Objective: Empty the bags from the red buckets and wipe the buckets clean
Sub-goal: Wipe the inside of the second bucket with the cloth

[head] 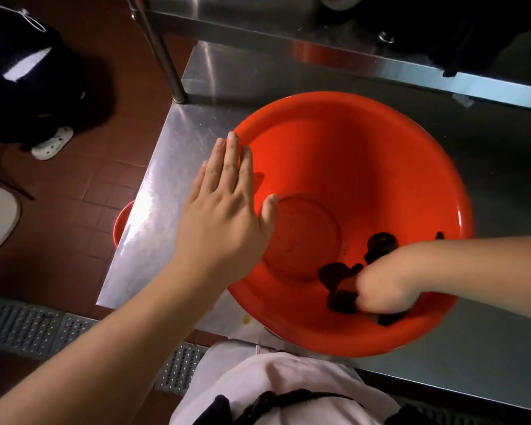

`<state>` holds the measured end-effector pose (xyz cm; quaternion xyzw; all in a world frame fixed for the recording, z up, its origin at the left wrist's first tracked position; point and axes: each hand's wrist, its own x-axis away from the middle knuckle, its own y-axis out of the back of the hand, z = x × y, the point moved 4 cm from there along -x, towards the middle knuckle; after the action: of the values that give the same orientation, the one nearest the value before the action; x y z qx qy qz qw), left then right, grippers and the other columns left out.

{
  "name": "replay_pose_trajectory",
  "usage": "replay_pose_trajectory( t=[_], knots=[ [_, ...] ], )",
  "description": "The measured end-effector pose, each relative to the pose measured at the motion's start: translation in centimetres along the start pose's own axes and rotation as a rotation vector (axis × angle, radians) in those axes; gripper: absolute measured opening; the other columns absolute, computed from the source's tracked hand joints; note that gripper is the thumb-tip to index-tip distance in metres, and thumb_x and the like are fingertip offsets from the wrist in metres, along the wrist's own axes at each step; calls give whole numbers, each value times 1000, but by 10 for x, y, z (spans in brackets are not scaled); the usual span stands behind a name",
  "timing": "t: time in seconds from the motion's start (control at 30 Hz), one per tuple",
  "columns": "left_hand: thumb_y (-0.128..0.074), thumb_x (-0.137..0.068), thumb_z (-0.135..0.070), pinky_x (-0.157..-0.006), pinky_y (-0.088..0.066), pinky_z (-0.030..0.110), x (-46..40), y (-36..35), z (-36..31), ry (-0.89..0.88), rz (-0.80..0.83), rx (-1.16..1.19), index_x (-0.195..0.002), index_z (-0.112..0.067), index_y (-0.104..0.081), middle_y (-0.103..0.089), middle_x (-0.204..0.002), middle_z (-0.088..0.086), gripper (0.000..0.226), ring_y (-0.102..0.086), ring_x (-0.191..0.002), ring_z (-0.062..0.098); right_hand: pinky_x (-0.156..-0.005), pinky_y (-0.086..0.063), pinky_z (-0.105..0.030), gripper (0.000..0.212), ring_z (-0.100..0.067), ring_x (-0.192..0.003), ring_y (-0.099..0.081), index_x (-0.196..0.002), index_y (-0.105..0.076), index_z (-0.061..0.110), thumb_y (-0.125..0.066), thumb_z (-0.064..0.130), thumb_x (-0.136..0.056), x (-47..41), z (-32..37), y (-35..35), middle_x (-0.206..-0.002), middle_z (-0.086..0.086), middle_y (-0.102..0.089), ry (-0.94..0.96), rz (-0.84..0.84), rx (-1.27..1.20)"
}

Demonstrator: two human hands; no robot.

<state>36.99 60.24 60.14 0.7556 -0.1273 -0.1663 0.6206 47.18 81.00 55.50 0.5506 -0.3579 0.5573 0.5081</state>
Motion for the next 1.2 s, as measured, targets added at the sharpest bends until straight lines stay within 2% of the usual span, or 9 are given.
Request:
replay_pose_trajectory(
  t=[0.07,0.17,0.27,0.43,0.63,0.77,0.97,1.13,1.2],
  knots=[
    [-24,-107,-56,-131,-11,43,-2,1,-2,-24,6,7,-165,-6,-19,-6,-175,13,77,0,-162,24,-83,-42,-26,57,-30,-118,-56,-159,-13,16,-35,32,-109,-32,3,7,-153,-22,-38,-25,69,-57],
    [-27,-107,-55,-131,-9,42,-2,2,-1,-28,7,8,-165,-7,-19,-6,-174,13,76,-1,-162,24,-92,-34,-26,44,-34,-119,-54,-146,-39,-3,-33,20,-110,-75,15,11,-143,-27,-47,2,73,-142],
    [-30,-108,-54,-131,-11,43,-3,4,-1,-53,1,8,-165,-6,-19,-8,-174,13,75,-2,-162,24,-83,-46,-21,41,-30,-93,-60,-139,-50,1,-34,23,-108,-96,24,15,-121,-23,-63,-90,22,-280],
    [-33,-106,-56,-130,-14,44,-24,6,5,-186,32,8,-165,-8,-18,-10,-174,12,78,-3,-162,24,-99,-50,-44,46,-36,-116,-62,-126,-66,10,-42,41,-101,-124,25,14,-129,-16,-65,-14,-1,-260],
    [-36,-102,-61,-130,-16,41,-76,10,10,-505,121,-5,-166,-13,-22,-12,-174,6,81,-7,-162,20,-83,-35,-26,54,-31,-123,-58,-132,-61,8,-36,47,-103,-141,62,26,-138,-14,-59,28,-147,-366],
    [-38,-102,-58,-130,-17,41,-91,12,7,-609,160,-40,-165,-15,-24,-13,-174,4,78,-9,-161,20,-93,-39,-30,53,-34,-130,-52,-138,-56,6,-37,42,-103,-147,73,34,-146,-16,-52,22,-195,-454],
    [-44,-106,-39,-128,-24,40,-65,32,4,-395,15,5,-159,-12,-40,-25,-172,6,59,-20,-160,22,-89,-35,-27,46,-31,-124,-55,-131,-61,13,-41,42,-102,-146,71,27,-140,-12,-57,43,-189,-478],
    [-41,-106,-48,-130,-15,49,28,34,-13,-34,37,129,-160,-15,-38,-19,-173,8,63,-7,-162,22,-110,-38,-35,41,-30,-132,-50,-135,-58,8,-39,30,-107,-120,78,35,-145,-14,-53,87,-172,-438],
    [-30,-106,-55,-131,-4,46,63,30,-23,111,55,113,-163,-18,-30,-9,-175,7,68,3,-162,20,-88,-50,-32,24,-24,-108,-61,-107,-68,12,-45,20,-104,-100,72,33,-113,-12,-68,112,-165,-472]
  ],
)
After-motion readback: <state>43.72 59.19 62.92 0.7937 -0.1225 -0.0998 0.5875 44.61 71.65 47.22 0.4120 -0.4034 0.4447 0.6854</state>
